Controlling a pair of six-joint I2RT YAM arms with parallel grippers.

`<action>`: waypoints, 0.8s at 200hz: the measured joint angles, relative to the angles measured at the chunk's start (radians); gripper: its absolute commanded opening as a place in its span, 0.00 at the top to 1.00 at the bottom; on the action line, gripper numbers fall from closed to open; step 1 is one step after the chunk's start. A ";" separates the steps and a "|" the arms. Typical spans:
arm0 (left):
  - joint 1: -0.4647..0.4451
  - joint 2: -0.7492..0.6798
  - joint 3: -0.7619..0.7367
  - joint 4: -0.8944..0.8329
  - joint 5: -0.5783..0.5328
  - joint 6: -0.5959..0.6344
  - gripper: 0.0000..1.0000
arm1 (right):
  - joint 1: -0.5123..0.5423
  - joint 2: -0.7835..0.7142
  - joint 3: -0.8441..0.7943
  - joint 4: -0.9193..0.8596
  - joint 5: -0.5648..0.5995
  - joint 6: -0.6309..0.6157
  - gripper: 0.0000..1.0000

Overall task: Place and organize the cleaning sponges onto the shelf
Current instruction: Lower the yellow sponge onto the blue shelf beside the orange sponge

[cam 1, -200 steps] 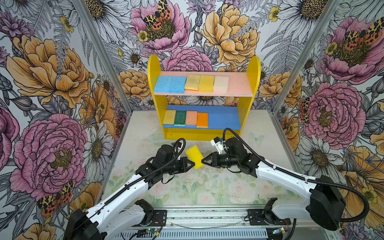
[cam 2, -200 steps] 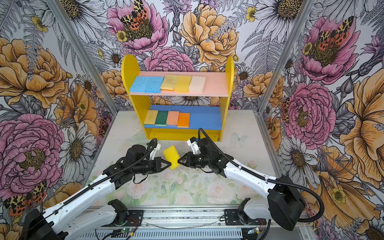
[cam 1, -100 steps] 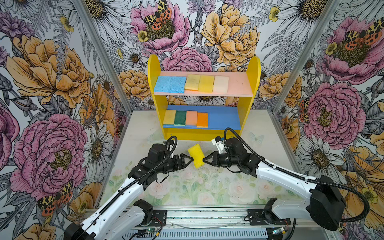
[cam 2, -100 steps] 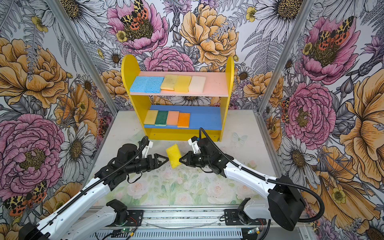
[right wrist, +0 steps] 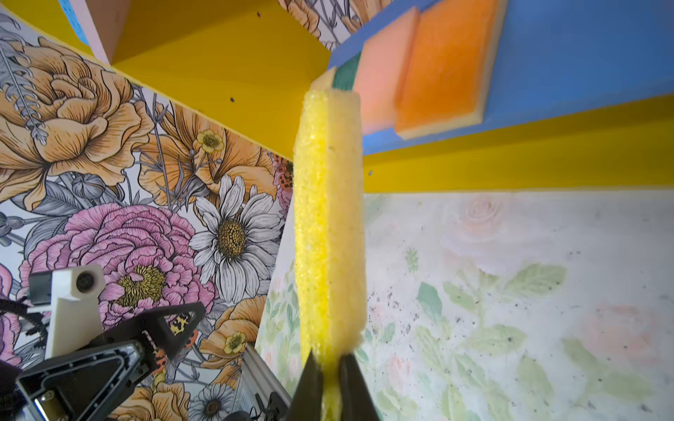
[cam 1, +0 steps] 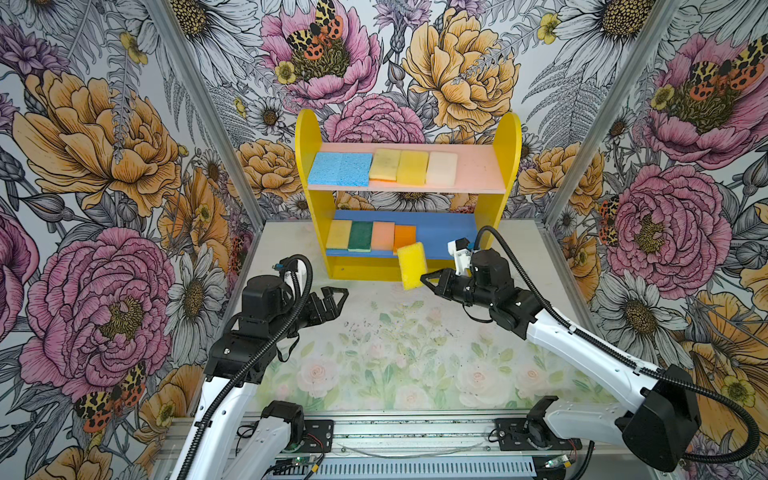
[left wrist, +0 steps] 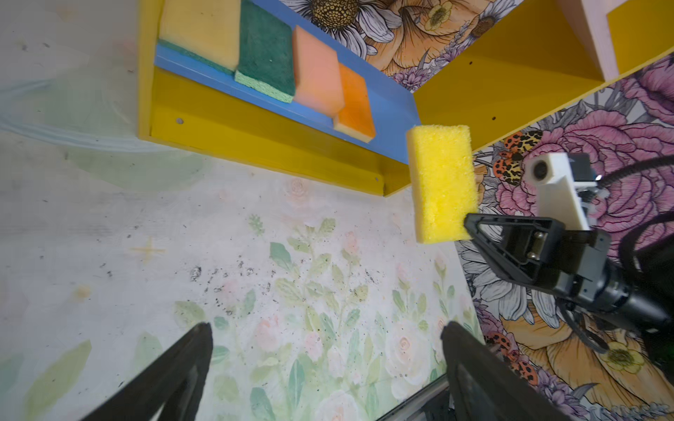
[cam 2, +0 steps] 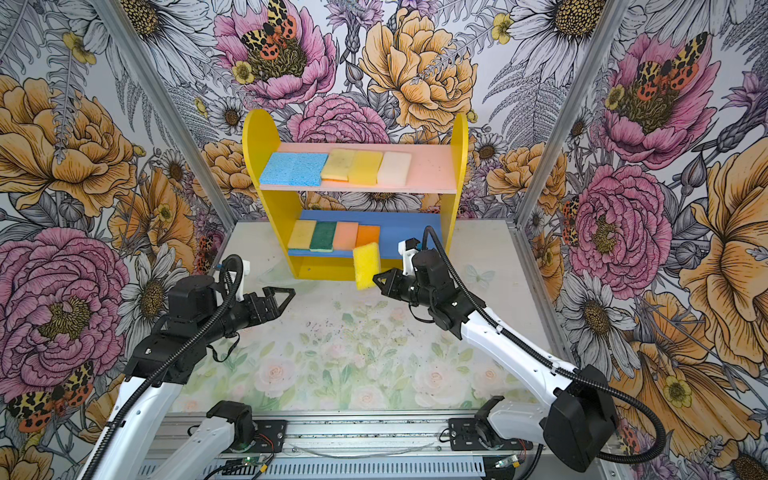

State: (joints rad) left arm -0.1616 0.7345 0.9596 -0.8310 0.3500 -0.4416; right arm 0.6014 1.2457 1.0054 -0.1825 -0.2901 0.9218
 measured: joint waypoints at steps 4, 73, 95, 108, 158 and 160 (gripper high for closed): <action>0.014 0.000 0.000 -0.008 -0.005 0.009 0.01 | -0.006 0.002 0.011 -0.002 0.013 -0.005 0.89; 0.207 0.016 -0.085 -0.017 0.031 0.060 0.01 | -0.082 0.132 0.165 -0.020 0.138 -0.089 0.89; 0.217 0.040 -0.119 -0.006 0.047 0.060 0.01 | -0.104 0.163 0.188 -0.030 0.152 -0.105 0.88; 0.217 0.049 -0.124 -0.002 0.055 0.060 0.01 | -0.116 0.183 0.201 -0.033 0.157 -0.113 0.88; 0.217 0.049 -0.124 0.021 0.074 0.060 0.01 | -0.158 0.276 0.269 -0.039 0.163 -0.131 0.88; 0.217 0.049 -0.124 0.022 0.075 0.060 0.01 | -0.159 0.280 0.271 -0.039 0.163 -0.131 0.88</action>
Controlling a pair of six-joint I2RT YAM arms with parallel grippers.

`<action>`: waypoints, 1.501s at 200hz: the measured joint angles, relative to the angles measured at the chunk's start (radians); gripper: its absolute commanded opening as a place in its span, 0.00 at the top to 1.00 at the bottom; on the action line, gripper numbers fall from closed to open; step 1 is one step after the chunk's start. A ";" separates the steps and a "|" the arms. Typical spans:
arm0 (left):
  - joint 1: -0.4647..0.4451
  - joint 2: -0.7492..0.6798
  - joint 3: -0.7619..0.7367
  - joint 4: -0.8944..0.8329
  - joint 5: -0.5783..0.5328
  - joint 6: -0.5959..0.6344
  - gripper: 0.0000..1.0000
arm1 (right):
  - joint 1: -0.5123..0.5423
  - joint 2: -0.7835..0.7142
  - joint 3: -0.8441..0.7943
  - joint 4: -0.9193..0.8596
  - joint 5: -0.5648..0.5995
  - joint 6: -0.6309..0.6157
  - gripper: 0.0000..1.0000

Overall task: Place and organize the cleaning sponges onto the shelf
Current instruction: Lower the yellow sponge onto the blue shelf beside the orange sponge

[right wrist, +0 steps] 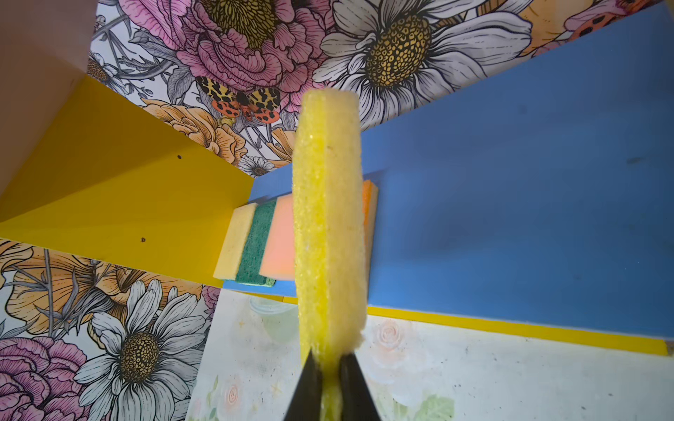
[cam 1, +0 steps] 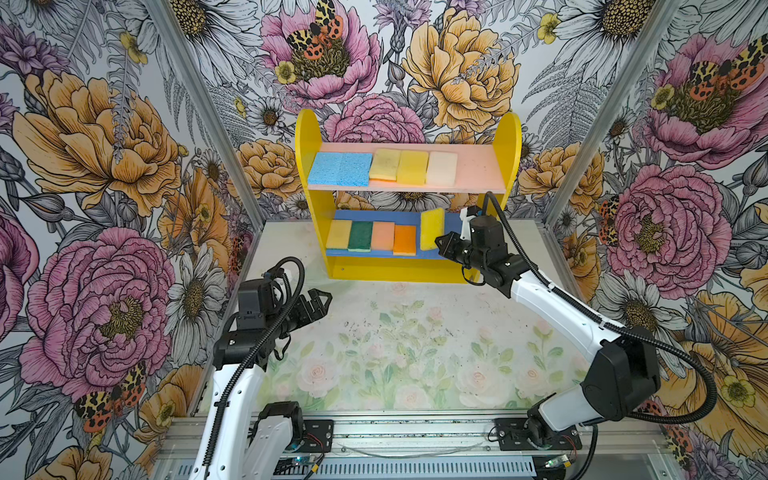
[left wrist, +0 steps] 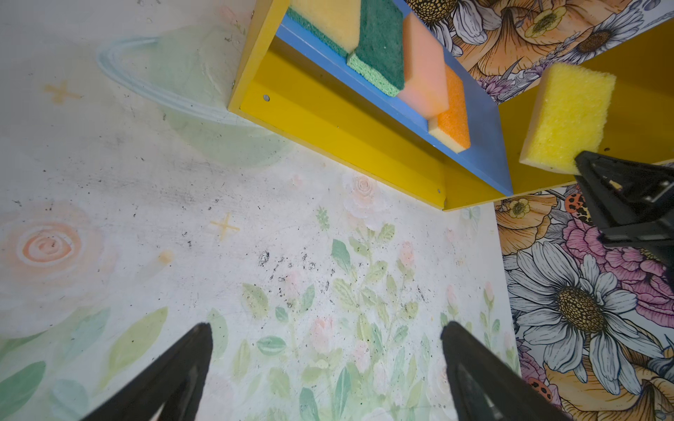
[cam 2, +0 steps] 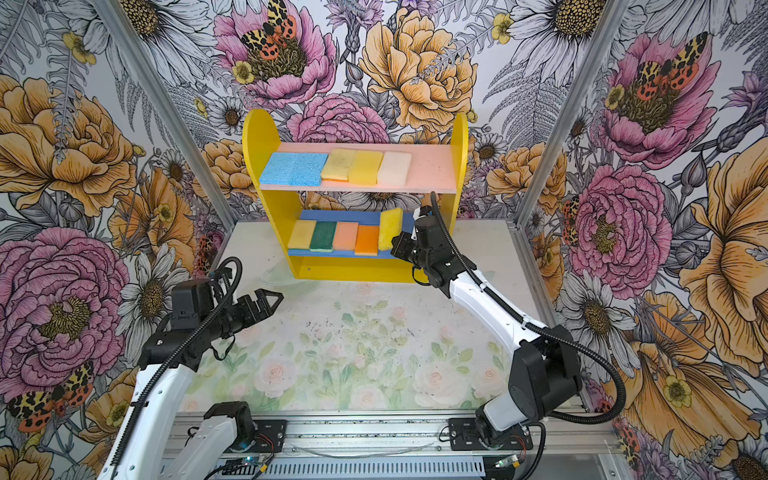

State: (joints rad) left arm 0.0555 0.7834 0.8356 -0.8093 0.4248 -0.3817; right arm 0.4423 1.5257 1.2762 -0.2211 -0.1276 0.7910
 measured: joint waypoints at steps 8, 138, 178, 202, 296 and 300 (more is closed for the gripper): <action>0.000 0.000 0.000 0.000 0.003 0.000 0.01 | -0.005 0.015 0.008 0.000 0.000 0.000 0.88; -0.001 0.000 -0.003 0.006 0.011 0.000 0.01 | -0.032 0.199 0.098 -0.004 -0.042 0.002 0.87; -0.001 0.010 -0.006 0.006 0.011 0.000 0.01 | -0.044 0.211 0.099 -0.005 -0.055 0.004 0.87; -0.001 0.011 -0.006 0.006 0.011 0.000 0.01 | -0.050 0.212 0.103 -0.004 -0.064 0.004 0.85; -0.001 0.016 -0.006 0.006 0.011 0.000 0.01 | -0.057 0.242 0.104 -0.006 -0.095 0.028 0.54; -0.001 0.016 -0.006 0.006 0.011 0.000 0.01 | -0.057 0.242 0.104 -0.006 -0.095 0.031 0.53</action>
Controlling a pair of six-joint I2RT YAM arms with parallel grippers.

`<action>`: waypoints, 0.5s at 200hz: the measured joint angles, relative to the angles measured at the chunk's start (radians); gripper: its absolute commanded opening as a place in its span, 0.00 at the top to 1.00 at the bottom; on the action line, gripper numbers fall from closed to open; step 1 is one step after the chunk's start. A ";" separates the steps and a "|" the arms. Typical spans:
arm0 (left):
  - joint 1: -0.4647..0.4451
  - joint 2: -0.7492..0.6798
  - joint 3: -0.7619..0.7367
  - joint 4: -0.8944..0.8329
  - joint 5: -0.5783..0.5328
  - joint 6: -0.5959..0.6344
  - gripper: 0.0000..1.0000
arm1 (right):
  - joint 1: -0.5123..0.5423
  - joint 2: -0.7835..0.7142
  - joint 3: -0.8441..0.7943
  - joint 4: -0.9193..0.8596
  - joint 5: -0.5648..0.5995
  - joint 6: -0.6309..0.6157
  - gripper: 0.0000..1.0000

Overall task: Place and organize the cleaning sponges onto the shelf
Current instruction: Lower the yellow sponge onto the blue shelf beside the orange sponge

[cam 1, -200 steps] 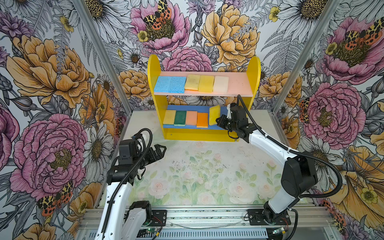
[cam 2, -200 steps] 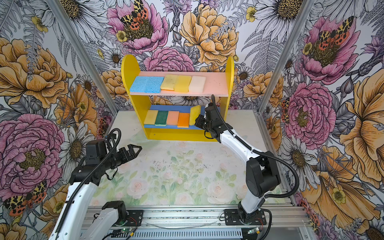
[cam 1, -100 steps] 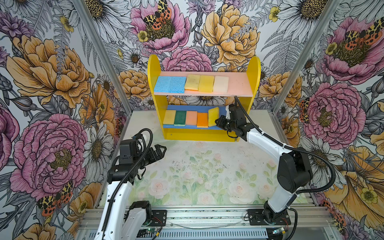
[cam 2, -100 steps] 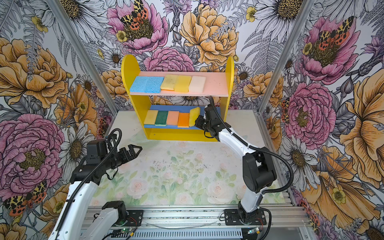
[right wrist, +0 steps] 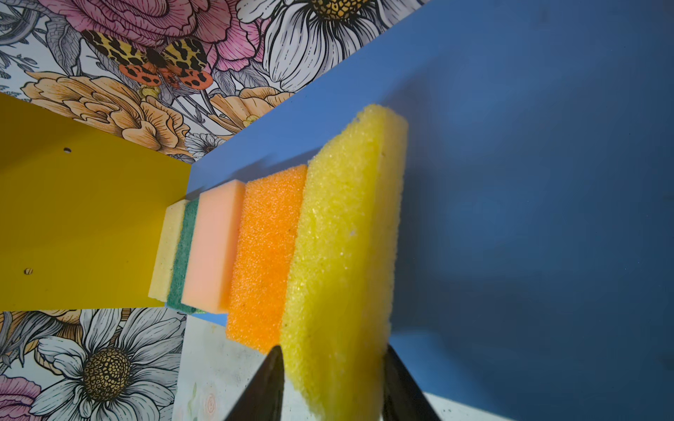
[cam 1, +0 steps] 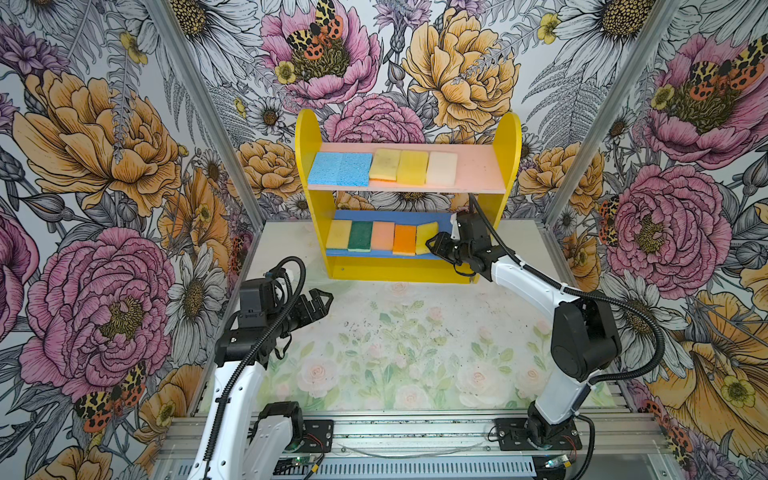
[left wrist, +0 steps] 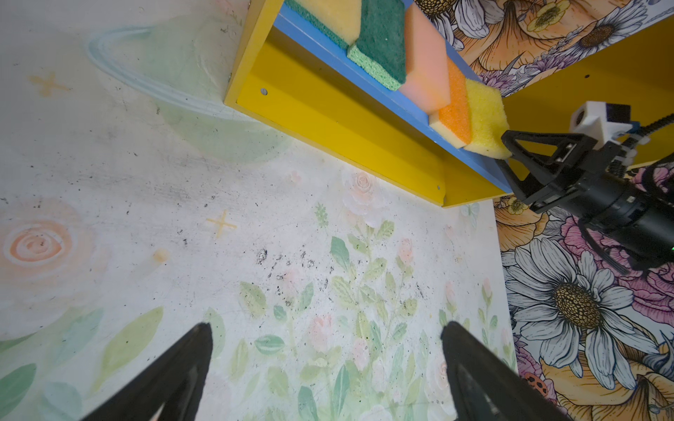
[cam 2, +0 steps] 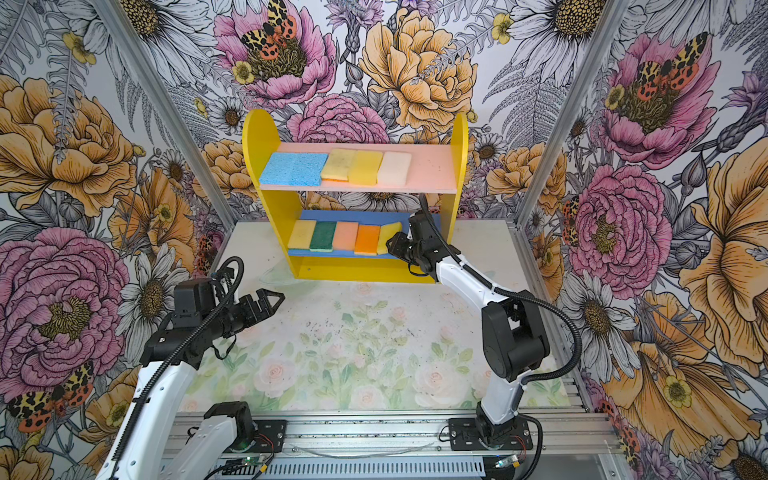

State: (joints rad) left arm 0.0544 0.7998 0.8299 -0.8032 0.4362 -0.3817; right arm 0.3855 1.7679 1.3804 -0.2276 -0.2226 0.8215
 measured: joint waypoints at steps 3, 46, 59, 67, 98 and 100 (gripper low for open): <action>0.000 0.000 0.000 0.000 0.000 0.000 0.01 | 0.000 0.000 0.000 0.000 -0.001 -0.002 0.53; 0.000 0.000 0.000 0.000 0.000 0.000 0.01 | -0.001 0.000 0.000 0.000 -0.003 0.000 0.49; 0.000 0.000 0.000 0.000 0.000 0.000 0.01 | -0.001 0.000 0.000 0.000 -0.003 0.000 0.47; 0.000 0.000 0.000 0.000 0.000 0.000 0.01 | -0.003 0.000 0.000 -0.001 -0.002 0.002 0.46; 0.000 0.001 0.000 0.000 0.000 0.000 0.01 | -0.012 0.000 0.000 -0.013 0.009 0.011 0.40; 0.000 0.001 0.000 0.000 0.000 0.000 0.01 | -0.012 0.000 0.000 -0.014 0.010 0.013 0.40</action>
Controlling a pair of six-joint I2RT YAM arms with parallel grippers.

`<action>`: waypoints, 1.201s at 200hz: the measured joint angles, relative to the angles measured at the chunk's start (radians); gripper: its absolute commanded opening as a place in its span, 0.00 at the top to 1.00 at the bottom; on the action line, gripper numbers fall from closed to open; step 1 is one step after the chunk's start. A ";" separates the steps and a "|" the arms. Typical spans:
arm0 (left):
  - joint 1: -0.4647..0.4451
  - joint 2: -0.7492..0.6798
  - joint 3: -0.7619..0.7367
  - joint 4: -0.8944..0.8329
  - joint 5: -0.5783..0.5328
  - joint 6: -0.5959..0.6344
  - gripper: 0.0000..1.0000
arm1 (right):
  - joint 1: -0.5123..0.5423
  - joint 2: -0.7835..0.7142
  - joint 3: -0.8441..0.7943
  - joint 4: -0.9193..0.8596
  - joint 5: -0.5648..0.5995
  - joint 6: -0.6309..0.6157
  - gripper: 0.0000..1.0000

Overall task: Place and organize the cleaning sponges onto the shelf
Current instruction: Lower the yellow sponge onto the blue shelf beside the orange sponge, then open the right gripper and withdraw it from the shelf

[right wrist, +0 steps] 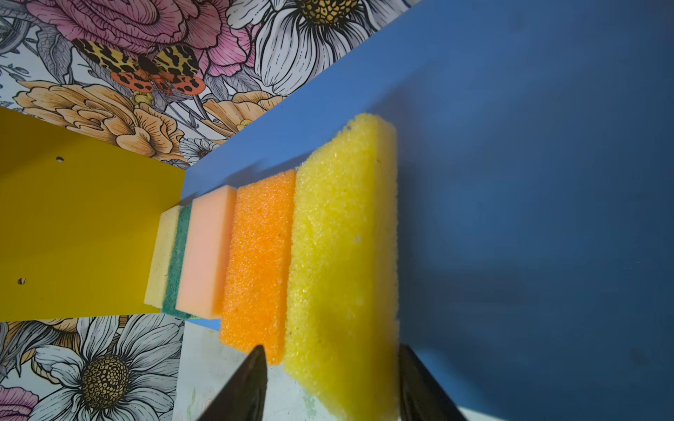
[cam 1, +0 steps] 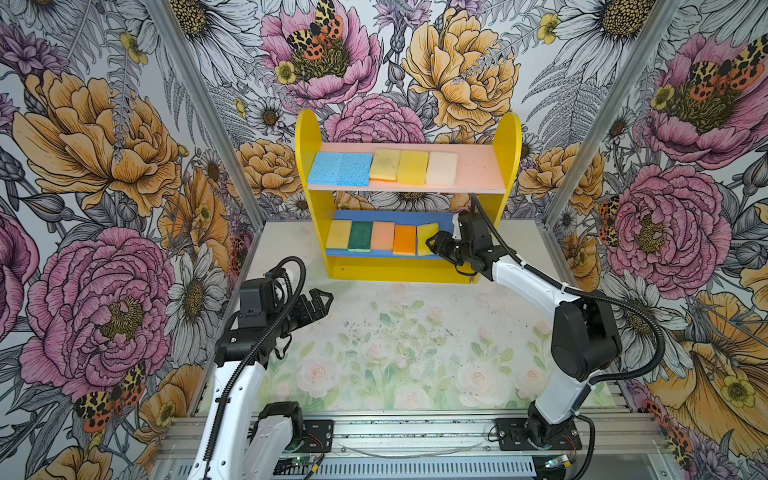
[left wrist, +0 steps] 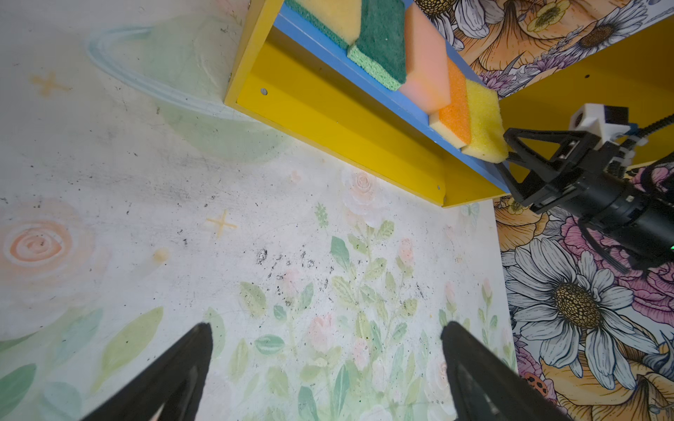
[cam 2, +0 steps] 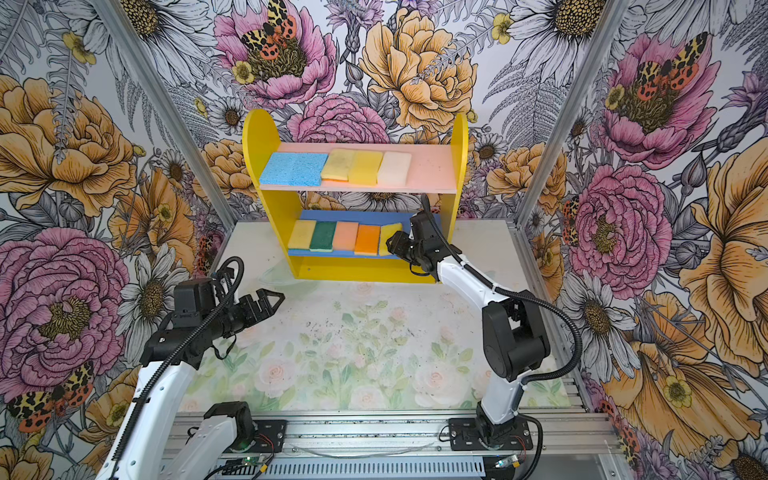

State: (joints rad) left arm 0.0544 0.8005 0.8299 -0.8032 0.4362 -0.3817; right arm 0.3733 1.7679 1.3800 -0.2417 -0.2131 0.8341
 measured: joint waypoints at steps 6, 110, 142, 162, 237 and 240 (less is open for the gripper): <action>0.000 0.000 0.000 0.000 0.000 0.000 0.01 | 0.000 0.000 0.000 -0.006 0.000 0.002 0.39; 0.000 0.000 0.000 0.000 0.000 0.000 0.01 | 0.003 0.053 0.063 -0.051 -0.020 0.003 0.33; 0.000 0.000 0.000 0.000 0.000 0.000 0.01 | 0.008 0.064 0.077 -0.056 -0.028 0.003 0.32; 0.000 0.000 -0.001 0.000 0.000 0.000 0.01 | 0.008 0.064 0.077 -0.056 -0.028 0.003 0.32; -0.001 0.000 -0.004 0.000 0.000 0.000 0.01 | 0.008 0.064 0.077 -0.055 -0.028 0.002 0.30; -0.002 0.000 -0.004 0.000 0.000 0.000 0.01 | 0.008 0.064 0.077 -0.055 -0.028 0.002 0.30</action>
State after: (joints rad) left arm 0.0521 0.8005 0.8261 -0.8032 0.4362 -0.3817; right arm 0.3809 1.8317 1.4574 -0.2966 -0.2413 0.8364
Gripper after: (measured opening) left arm 0.988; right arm 0.700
